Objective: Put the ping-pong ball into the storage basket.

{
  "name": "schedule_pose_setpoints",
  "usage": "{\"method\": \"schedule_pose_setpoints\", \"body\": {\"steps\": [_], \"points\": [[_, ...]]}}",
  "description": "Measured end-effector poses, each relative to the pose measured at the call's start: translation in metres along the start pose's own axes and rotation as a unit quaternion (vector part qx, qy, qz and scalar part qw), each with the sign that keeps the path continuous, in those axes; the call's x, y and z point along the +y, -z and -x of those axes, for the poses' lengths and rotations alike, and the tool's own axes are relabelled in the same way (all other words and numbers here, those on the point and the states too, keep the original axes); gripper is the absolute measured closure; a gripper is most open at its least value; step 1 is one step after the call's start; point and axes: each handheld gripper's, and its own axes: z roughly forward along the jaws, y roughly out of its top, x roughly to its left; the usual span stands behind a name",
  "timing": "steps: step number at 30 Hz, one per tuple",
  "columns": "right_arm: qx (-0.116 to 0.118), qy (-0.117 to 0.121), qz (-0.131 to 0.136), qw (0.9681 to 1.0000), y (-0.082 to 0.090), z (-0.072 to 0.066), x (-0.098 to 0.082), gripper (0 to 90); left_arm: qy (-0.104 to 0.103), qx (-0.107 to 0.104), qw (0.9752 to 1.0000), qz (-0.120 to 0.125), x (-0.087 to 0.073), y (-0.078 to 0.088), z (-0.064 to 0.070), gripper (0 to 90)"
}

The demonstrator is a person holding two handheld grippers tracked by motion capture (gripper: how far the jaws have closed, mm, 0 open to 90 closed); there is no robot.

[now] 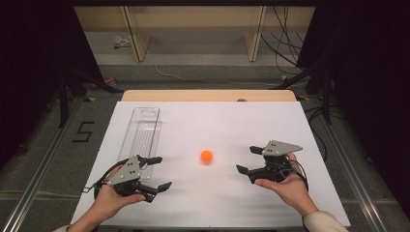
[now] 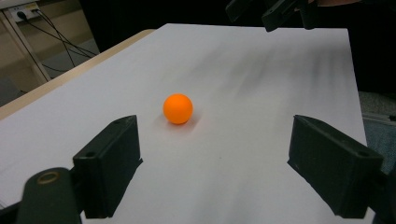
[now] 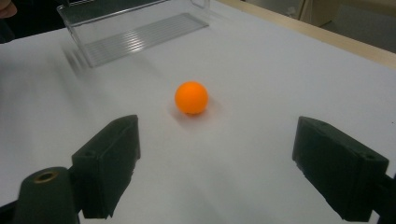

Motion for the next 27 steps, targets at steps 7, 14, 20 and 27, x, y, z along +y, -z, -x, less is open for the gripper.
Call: {"method": "schedule_pose_setpoints", "body": {"steps": [7, 14, 20, 27], "points": [[0.004, 0.003, -0.001, 1.0, -0.005, -0.001, 0.002, 16.1, 0.0, 0.0, 1.0, 0.0, 0.0, 0.0, 0.0, 16.4], [0.006, 0.003, -0.001, 1.0, -0.009, -0.001, 0.004, 16.1, 0.0, 0.0, 1.0, 0.0, 0.0, 0.0, 0.0, 16.4], [0.006, 0.004, -0.001, 1.0, -0.012, -0.001, 0.006, 16.1, 0.0, 0.0, 1.0, 0.001, 0.0, 0.0, 0.0, 16.4], [0.008, 0.003, -0.001, 1.0, -0.014, -0.001, 0.007, 16.1, 0.0, -0.001, 1.0, 0.0, 0.0, 0.0, 0.0, 16.4]]}}
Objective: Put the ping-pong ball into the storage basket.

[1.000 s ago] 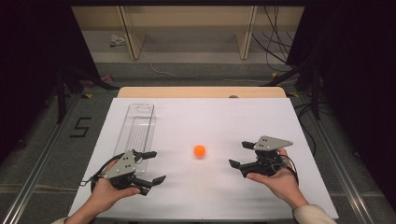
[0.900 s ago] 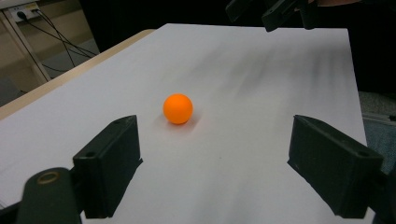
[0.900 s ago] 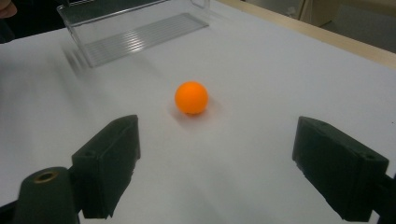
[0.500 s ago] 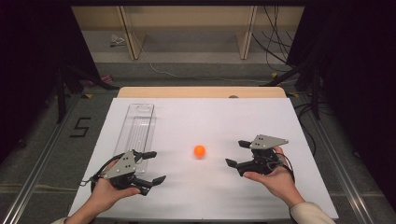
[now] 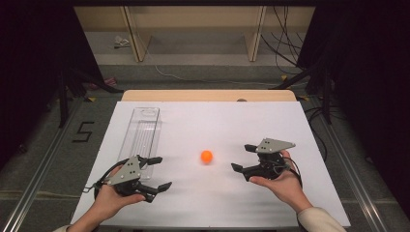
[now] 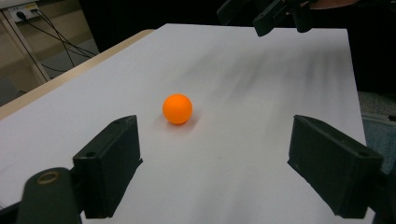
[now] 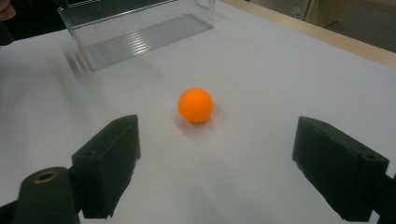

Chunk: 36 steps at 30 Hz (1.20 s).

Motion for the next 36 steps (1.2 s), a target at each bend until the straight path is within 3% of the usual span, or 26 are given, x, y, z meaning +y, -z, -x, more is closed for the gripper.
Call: {"method": "schedule_pose_setpoints", "body": {"steps": [36], "points": [[0.016, 0.007, -0.008, 0.9998, -0.025, -0.002, 0.01, 16.1, -0.001, -0.002, 1.0, 0.0, 0.0, 0.0, 0.0, 16.4]]}}
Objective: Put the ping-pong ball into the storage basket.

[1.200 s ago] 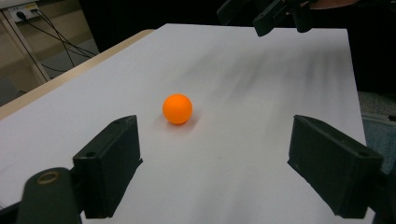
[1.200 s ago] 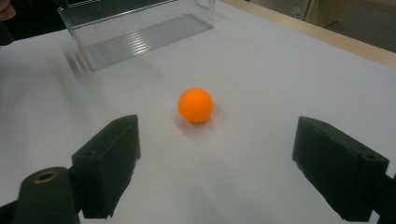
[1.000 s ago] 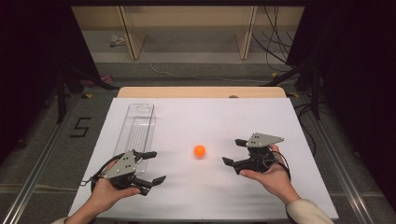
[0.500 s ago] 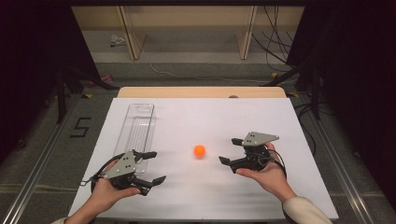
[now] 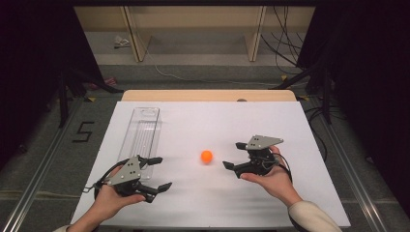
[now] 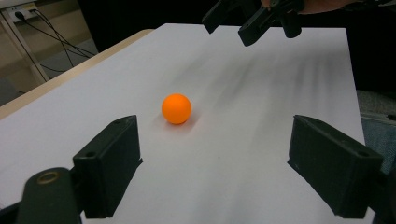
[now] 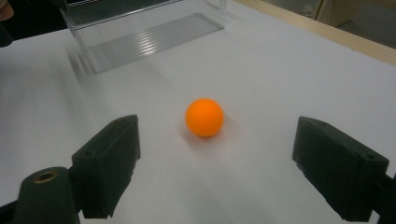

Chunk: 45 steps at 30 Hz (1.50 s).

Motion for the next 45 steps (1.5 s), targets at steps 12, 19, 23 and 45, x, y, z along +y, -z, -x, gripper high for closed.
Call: {"method": "schedule_pose_setpoints", "body": {"steps": [12, 19, 23, 45], "points": [[0.005, 0.002, -0.004, 1.0, -0.008, -0.001, 0.003, 16.1, 0.0, 0.0, 1.0, 0.0, 0.0, 0.0, 0.0, 16.4], [0.009, 0.003, -0.007, 0.9999, -0.014, -0.001, 0.004, 16.1, 0.0, 0.0, 1.0, 0.001, 0.0, 0.0, 0.0, 16.4], [0.01, 0.005, -0.009, 0.9999, -0.018, -0.001, 0.006, 16.1, 0.0, 0.0, 1.0, 0.001, 0.0, 0.0, 0.0, 16.4], [0.026, 0.023, -0.052, 0.9981, -0.075, -0.003, 0.013, 16.2, -0.001, -0.003, 1.0, 0.001, 0.0, 0.0, 0.001, 16.4]]}}
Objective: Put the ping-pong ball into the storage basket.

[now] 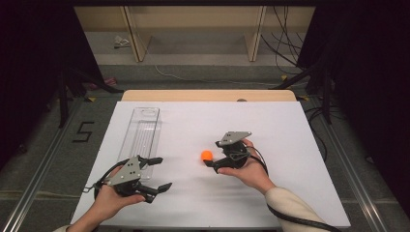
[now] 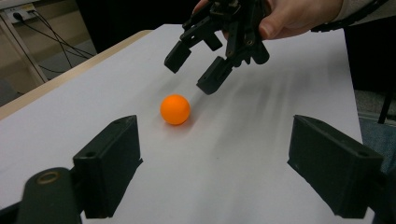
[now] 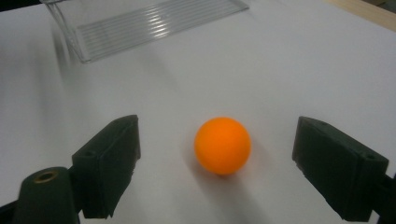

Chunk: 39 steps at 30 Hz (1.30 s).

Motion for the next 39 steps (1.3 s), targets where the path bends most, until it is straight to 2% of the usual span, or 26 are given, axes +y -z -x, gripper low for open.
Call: {"method": "schedule_pose_setpoints", "body": {"steps": [7, 19, 32, 39], "points": [[0.001, 0.002, -0.016, 0.9999, -0.018, 0.003, 0.0, 16.7, 0.0, 0.0, 1.0, 0.0, 0.0, 0.0, 0.0, 16.4], [-0.002, 0.011, -0.047, 0.9988, -0.039, 0.007, -0.004, 29.5, 0.0, -0.001, 1.0, 0.001, 0.0, 0.0, 0.0, 16.5], [0.005, 0.021, -0.062, 0.9979, -0.046, 0.006, -0.007, 50.1, 0.0, -0.002, 1.0, 0.001, 0.0, 0.0, 0.0, 16.5], [0.005, 0.022, -0.06, 0.9979, -0.045, 0.005, -0.005, 51.2, 0.0, -0.002, 1.0, 0.001, 0.0, 0.0, 0.0, 16.5]]}}
